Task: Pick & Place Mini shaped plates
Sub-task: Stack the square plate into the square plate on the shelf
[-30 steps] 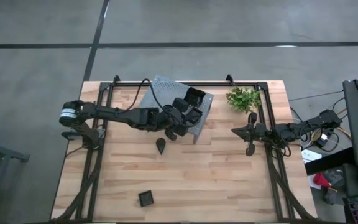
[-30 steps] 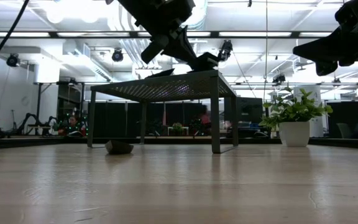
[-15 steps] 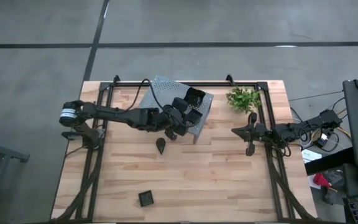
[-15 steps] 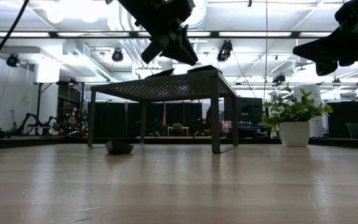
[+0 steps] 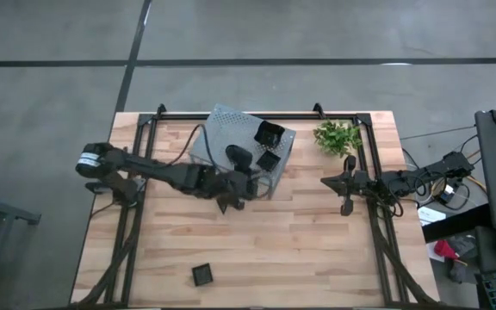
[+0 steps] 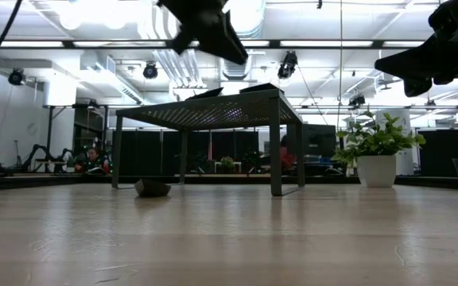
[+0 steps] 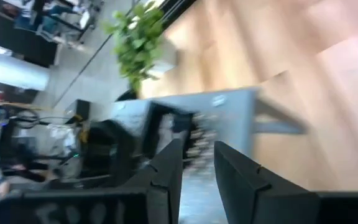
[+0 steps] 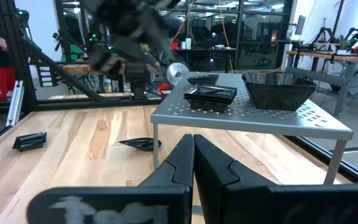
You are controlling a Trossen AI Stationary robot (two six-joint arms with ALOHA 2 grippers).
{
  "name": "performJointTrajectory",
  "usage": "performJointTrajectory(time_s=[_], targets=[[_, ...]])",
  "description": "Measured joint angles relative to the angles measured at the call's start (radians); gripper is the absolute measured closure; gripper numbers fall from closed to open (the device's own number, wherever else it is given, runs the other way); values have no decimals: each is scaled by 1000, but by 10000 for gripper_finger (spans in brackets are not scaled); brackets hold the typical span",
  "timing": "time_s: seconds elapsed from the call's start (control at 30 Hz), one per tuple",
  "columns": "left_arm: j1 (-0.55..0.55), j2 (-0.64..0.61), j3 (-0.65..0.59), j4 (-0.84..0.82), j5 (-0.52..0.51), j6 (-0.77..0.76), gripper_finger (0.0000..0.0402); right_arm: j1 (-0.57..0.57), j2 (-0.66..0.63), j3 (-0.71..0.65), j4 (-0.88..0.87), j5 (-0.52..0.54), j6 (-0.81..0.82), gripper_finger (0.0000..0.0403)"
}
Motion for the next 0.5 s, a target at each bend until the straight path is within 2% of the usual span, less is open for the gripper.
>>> performJointTrajectory(time_s=[0.33, 0.5], targets=[[-196, -28, 0, -170, 10, -365, 312, 0, 0, 0, 0, 0, 0, 394], [-269, -28, -1, -222, 162, -644, 312, 0, 0, 0, 0, 0, -2, 394]])
